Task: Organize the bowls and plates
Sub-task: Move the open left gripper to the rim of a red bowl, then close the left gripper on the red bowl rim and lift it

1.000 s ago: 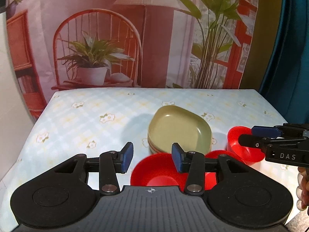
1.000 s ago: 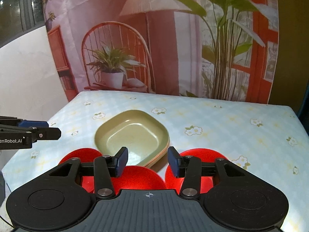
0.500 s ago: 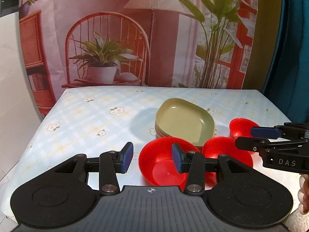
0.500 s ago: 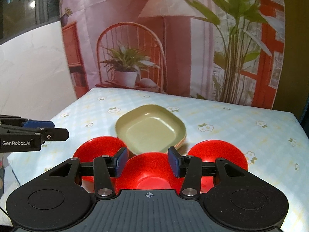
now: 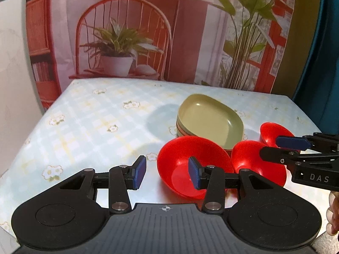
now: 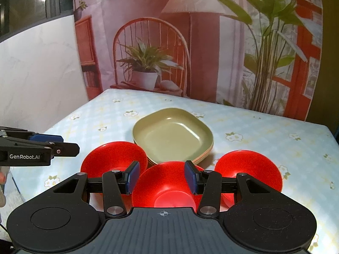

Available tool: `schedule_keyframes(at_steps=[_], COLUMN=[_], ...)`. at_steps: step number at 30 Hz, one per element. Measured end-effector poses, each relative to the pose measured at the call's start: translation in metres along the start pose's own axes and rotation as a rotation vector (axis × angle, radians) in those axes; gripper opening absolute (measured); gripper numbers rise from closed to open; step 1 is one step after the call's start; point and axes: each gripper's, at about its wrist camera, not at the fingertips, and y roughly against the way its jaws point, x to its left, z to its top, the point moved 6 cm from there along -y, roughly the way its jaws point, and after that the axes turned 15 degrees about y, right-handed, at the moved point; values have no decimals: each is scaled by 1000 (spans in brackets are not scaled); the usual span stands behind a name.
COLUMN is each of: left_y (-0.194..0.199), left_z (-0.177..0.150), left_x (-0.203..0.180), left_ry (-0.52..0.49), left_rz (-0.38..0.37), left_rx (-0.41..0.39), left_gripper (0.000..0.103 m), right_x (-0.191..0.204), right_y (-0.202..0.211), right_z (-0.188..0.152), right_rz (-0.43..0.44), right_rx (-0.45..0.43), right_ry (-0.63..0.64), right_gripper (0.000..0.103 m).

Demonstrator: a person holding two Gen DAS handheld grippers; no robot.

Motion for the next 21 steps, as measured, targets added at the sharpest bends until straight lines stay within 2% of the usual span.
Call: schedule_keyframes(at_steps=[11,18,21], left_y=[-29,-45,-48], left_z=[-15,-25,-26], left_x=[10,17,22], left_ry=[41,72,98], left_rz=[-26,-41,-56], left_rx=[80,138,149], left_gripper=[45,34,32], right_x=[8,15,18], right_y=[-34,-56,-65], right_z=[6,9,9], right_rz=[49,83,95], right_rx=[30,49,63], right_ry=[46,80,95], right_gripper=[43,42,36])
